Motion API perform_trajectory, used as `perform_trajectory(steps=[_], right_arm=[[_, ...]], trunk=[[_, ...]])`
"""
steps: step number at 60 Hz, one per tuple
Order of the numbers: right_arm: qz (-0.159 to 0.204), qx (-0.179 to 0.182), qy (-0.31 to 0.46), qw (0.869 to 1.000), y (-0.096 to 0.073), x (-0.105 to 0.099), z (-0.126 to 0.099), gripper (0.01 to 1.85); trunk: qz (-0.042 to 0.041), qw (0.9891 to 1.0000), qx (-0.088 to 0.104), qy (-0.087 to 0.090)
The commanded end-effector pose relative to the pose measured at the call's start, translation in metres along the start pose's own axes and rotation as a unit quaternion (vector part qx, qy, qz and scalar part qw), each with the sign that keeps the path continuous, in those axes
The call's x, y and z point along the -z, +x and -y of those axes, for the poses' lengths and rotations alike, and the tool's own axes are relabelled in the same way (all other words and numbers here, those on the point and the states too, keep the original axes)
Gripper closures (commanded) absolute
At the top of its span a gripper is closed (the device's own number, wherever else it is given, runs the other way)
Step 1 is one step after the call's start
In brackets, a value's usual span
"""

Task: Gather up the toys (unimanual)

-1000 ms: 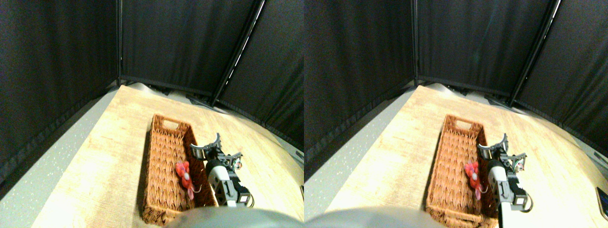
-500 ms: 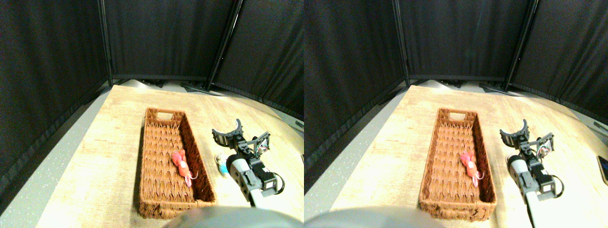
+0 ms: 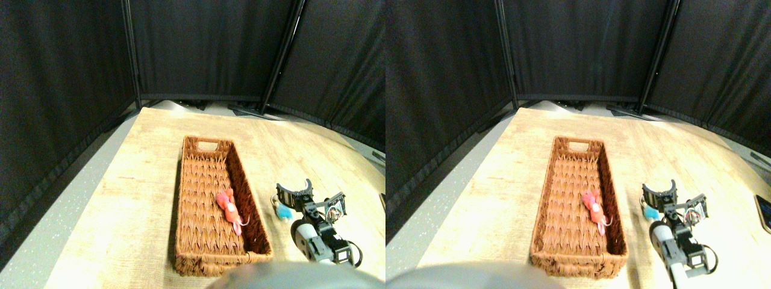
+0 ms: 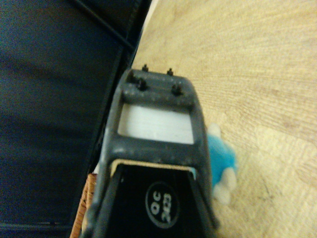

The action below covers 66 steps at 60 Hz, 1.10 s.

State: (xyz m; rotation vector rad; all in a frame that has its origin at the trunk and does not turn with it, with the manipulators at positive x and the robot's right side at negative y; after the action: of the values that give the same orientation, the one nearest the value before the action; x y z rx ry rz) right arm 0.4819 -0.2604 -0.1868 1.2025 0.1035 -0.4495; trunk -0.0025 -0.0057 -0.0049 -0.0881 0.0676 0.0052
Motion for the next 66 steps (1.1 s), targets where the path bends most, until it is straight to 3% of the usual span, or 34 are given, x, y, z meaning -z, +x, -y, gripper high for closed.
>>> perform_trajectory(steps=[1, 13, 21, 40, 49, 54, 66], right_arm=[[-0.012, -0.024, 0.029, 0.999, 0.001, 0.001, 0.006, 1.18], [-0.025, 0.006, 0.035, 0.999, 0.002, 0.004, 0.023, 1.17], [-0.043, 0.002, 0.051, 0.998, 0.003, 0.008, 0.03, 1.08], [-0.042, 0.014, 0.072, 0.996, 0.012, 0.016, 0.041, 0.98], [0.004, 0.035, 0.055, 0.998, 0.016, 0.015, 0.047, 1.07], [0.009, 0.033, 0.053, 0.998, 0.018, 0.014, 0.048, 1.13], [0.024, 0.015, 0.047, 0.999, 0.018, 0.013, 0.047, 1.6]], trunk=[[-0.0067, 0.9999, 0.0, -0.016], [-0.009, 0.9998, -0.003, -0.019], [-0.0076, 0.9997, -0.005, -0.022], [-0.0064, 0.9996, -0.009, -0.026], [-0.0059, 0.9996, -0.009, -0.025], [-0.0061, 0.9997, -0.009, -0.024], [-0.0068, 0.9997, -0.008, -0.021]])
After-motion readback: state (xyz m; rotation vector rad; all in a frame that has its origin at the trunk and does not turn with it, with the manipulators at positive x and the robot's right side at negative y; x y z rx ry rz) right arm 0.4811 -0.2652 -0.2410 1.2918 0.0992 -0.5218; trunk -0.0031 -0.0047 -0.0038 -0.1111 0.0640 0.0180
